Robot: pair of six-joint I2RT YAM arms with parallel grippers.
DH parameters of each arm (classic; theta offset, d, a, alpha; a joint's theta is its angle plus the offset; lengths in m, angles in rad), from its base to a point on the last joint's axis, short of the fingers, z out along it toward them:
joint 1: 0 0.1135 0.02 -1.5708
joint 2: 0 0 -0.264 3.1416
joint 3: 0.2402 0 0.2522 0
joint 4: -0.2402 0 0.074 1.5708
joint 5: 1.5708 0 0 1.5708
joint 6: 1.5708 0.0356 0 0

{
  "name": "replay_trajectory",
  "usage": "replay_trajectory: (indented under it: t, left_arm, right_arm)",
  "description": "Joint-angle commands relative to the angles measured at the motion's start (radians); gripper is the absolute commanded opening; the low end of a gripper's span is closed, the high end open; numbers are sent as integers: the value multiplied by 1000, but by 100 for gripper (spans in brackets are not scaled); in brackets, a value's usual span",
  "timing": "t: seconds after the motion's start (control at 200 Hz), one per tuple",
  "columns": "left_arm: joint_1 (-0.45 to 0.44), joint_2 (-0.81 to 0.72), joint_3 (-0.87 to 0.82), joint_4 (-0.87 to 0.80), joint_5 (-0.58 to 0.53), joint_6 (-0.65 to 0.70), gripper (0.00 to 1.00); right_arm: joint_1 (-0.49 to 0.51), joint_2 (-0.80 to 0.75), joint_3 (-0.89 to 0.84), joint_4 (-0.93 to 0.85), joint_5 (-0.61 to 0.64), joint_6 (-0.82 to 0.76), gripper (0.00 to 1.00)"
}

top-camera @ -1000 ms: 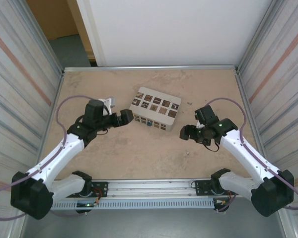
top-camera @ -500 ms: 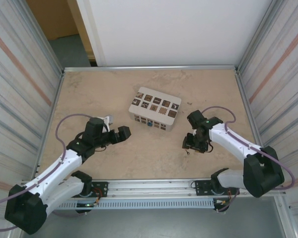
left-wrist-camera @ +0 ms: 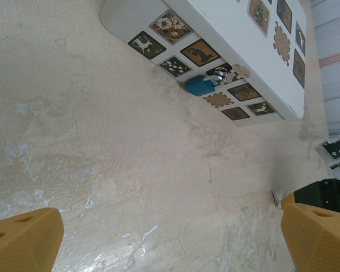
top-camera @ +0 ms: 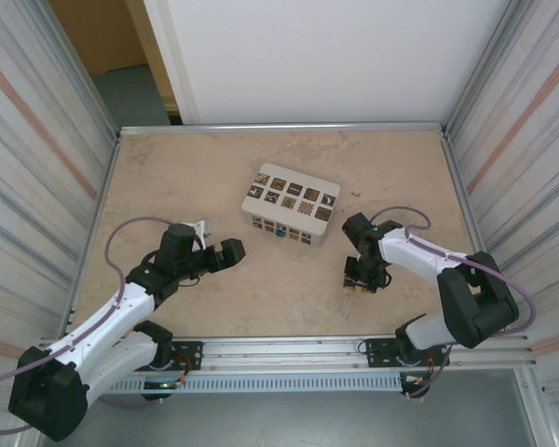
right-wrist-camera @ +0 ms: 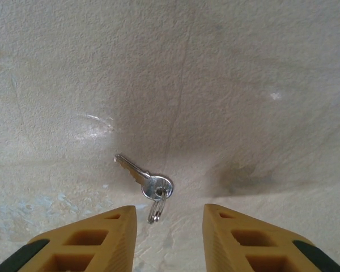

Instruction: Unlock a padlock with a key

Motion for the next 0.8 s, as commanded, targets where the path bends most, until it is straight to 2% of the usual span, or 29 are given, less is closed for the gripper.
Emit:
replay_trajectory:
  t: [0.0, 0.276, 0.691, 0.797]
  left_arm:
    - [-4, 6, 6, 17, -17, 13, 99]
    - [-4, 11, 10, 18, -19, 12, 99]
    - [-4, 11, 25, 0, -26, 16, 99]
    - [-4, 7, 36, -12, -30, 20, 99]
  right_arm:
    - [8, 31, -6, 15, -3, 26, 32]
    - [10, 66, -15, 32, -5, 28, 22]
    - [11, 45, -34, 47, -13, 31, 0]
    - [11, 22, -36, 52, -14, 31, 0]
